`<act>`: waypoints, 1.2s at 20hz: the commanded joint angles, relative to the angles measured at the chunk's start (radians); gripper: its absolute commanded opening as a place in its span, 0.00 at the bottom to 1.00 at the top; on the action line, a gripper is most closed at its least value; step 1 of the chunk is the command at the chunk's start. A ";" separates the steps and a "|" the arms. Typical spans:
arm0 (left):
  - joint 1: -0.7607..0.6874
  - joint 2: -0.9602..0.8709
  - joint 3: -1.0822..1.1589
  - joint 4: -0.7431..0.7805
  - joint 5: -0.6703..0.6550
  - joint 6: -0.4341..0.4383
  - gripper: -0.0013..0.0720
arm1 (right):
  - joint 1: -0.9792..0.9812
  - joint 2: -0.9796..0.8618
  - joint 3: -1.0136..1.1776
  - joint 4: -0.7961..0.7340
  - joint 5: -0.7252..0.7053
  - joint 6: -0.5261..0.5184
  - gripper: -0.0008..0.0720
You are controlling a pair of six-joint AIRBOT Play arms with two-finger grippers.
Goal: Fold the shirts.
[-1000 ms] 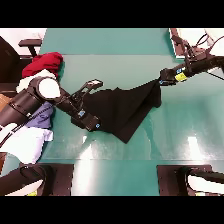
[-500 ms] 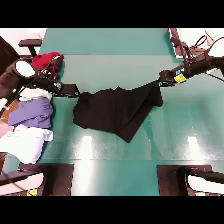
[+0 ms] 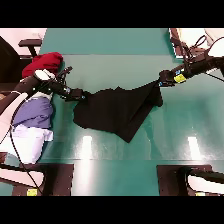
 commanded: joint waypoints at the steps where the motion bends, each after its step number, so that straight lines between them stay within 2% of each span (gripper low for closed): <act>1: -0.010 -0.017 0.044 -0.010 -0.058 0.020 0.39 | 0.000 0.000 0.000 0.000 0.000 0.000 0.03; 2: -0.007 -0.017 0.071 -0.010 -0.109 0.020 0.17 | -0.001 0.000 0.000 0.000 0.000 0.000 0.03; 3: -0.005 -0.016 0.103 -0.010 -0.155 0.023 0.05 | -0.006 0.003 0.000 0.000 0.000 0.000 0.03; 5: -0.005 0.024 0.175 -0.001 -0.203 0.019 0.05 | -0.026 0.029 0.000 0.000 -0.012 0.000 0.03; 8: -0.005 0.167 0.307 0.027 -0.202 -0.011 0.05 | -0.077 0.129 0.025 0.000 -0.026 0.000 0.03; 14: -0.005 0.526 0.644 0.063 -0.224 -0.076 0.05 | -0.159 0.299 0.416 -0.001 0.057 0.000 0.03; 18: -0.006 0.722 0.776 0.066 -0.164 -0.126 0.05 | -0.199 0.384 0.589 -0.001 0.065 0.002 0.03; 21: -0.006 0.777 0.864 0.070 -0.136 -0.176 0.05 | -0.264 0.439 0.608 -0.001 0.060 0.002 0.03; 24: -0.005 0.778 0.895 0.074 -0.113 -0.182 0.05 | -0.350 0.446 0.608 0.009 0.061 0.019 0.03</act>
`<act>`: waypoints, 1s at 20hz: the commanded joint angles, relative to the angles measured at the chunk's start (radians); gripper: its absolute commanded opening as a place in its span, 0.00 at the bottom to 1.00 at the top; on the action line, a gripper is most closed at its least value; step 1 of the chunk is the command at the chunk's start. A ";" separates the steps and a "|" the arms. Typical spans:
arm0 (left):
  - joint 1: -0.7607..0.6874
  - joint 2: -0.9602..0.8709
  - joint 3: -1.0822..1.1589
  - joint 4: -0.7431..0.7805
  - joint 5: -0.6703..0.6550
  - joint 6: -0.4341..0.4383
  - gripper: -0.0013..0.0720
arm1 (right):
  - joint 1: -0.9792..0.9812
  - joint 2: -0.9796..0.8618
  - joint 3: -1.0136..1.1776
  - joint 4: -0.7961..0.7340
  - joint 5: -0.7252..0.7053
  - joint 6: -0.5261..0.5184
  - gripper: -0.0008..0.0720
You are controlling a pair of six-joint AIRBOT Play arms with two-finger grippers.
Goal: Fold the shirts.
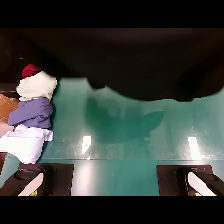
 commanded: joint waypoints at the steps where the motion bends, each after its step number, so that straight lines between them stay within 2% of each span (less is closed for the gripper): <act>1: 0.000 0.024 0.034 0.027 0.031 -0.026 0.05 | -0.079 0.014 0.021 0.006 0.001 0.018 0.03; 4: 0.000 -0.016 -0.066 0.186 0.021 -0.078 0.05 | -0.079 -0.043 0.021 0.007 0.008 0.042 0.03; 7: 0.000 -0.136 -0.179 0.310 -0.046 -0.106 0.05 | -0.031 -0.164 0.020 0.005 0.040 0.069 0.03; 12: 0.000 -0.468 -0.346 0.270 -0.081 -0.105 0.05 | 0.086 -0.457 -0.174 0.003 0.089 0.064 0.03; 15: 0.000 -0.655 -0.362 0.271 -0.063 -0.102 0.05 | 0.088 -0.624 -0.248 0.004 0.041 0.039 0.03; 18: 0.000 -0.762 -0.362 0.270 -0.026 -0.103 0.06 | 0.079 -0.727 -0.249 0.005 -0.008 0.039 0.03; 19: 0.000 -0.775 -0.362 0.271 -0.019 -0.103 0.18 | 0.079 -0.740 -0.249 0.006 -0.031 0.039 0.04; 20: 0.000 -0.777 -0.362 0.271 -0.018 -0.102 0.63 | 0.078 -0.746 -0.249 0.005 -0.047 0.039 0.13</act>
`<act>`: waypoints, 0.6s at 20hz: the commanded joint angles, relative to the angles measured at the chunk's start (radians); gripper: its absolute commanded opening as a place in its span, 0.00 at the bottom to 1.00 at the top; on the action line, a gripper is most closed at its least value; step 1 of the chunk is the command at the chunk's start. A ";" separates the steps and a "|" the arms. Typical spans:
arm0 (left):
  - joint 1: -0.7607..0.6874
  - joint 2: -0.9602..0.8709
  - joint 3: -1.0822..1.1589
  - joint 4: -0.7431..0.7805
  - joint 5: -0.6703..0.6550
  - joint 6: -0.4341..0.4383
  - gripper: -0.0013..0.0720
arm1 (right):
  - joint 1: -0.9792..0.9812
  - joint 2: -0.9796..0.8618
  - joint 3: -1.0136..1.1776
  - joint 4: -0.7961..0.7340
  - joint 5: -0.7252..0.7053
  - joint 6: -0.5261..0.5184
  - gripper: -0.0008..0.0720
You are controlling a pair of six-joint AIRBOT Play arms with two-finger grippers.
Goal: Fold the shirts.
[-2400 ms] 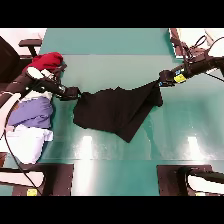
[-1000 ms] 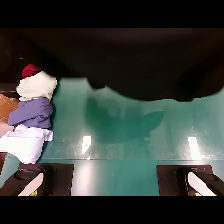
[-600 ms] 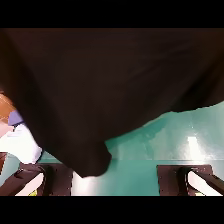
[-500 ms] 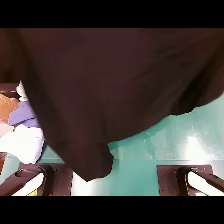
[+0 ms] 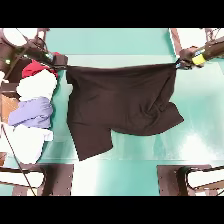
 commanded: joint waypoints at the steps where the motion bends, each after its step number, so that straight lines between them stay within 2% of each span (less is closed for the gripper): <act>1: 0.000 -0.069 -0.005 -0.002 0.015 -0.001 0.85 | -0.007 -0.068 -0.014 0.004 -0.061 -0.004 0.41; 2: 0.007 -0.064 0.003 -0.003 -0.008 -0.001 0.85 | -0.015 -0.068 -0.006 0.004 -0.055 -0.005 0.48; 4: 0.039 -0.037 0.012 -0.008 -0.099 0.000 0.85 | -0.031 -0.052 0.005 0.005 0.012 -0.028 0.48; 6: 0.087 0.032 -0.049 -0.007 -0.152 0.003 0.85 | -0.050 0.024 -0.080 0.004 0.063 -0.082 0.48; 9: 0.147 0.203 -0.319 -0.007 -0.116 0.008 0.85 | -0.080 0.192 -0.319 0.017 0.041 -0.114 0.48; 12: 0.160 0.359 -0.655 -0.008 -0.036 0.030 0.85 | -0.140 0.335 -0.558 0.153 0.002 -0.139 0.48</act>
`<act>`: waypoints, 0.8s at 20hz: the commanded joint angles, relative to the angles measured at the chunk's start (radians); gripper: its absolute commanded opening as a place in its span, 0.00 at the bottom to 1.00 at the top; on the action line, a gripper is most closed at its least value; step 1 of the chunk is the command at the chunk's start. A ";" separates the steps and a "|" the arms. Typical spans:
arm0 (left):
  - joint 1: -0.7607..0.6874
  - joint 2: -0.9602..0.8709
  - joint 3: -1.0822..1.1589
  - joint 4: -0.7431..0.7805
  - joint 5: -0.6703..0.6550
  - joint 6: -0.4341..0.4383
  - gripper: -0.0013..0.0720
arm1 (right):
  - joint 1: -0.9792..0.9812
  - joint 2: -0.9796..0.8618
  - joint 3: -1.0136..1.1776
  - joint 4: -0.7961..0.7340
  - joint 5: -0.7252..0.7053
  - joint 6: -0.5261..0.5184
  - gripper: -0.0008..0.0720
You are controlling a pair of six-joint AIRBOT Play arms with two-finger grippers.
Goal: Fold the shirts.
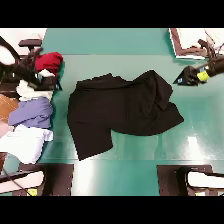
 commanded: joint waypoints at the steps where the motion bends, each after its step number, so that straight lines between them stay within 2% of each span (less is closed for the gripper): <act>1: 0.025 0.158 -0.342 -0.008 0.075 0.024 0.85 | -0.062 0.155 -0.256 0.128 -0.037 -0.037 0.48; 4: 0.025 0.173 -0.526 -0.038 0.164 0.025 0.85 | -0.103 0.222 -0.372 0.151 -0.080 -0.037 0.48; 6: 0.022 0.173 -0.600 -0.103 0.240 0.056 0.85 | -0.121 0.253 -0.413 0.151 -0.093 -0.037 0.48; 9: 0.022 0.173 -0.654 -0.225 0.299 0.103 0.85 | -0.123 0.284 -0.444 0.150 -0.104 -0.037 0.48; 13: -0.003 0.173 -0.665 -0.242 0.314 0.103 0.85 | -0.123 0.302 -0.443 0.151 -0.129 -0.037 0.48; 14: -0.031 0.173 -0.665 -0.244 0.327 0.102 0.79 | -0.123 0.301 -0.443 0.150 -0.131 -0.037 0.48; 16: -0.084 0.173 -0.664 -0.245 0.356 0.098 0.34 | -0.123 0.298 -0.443 0.140 -0.129 -0.037 0.48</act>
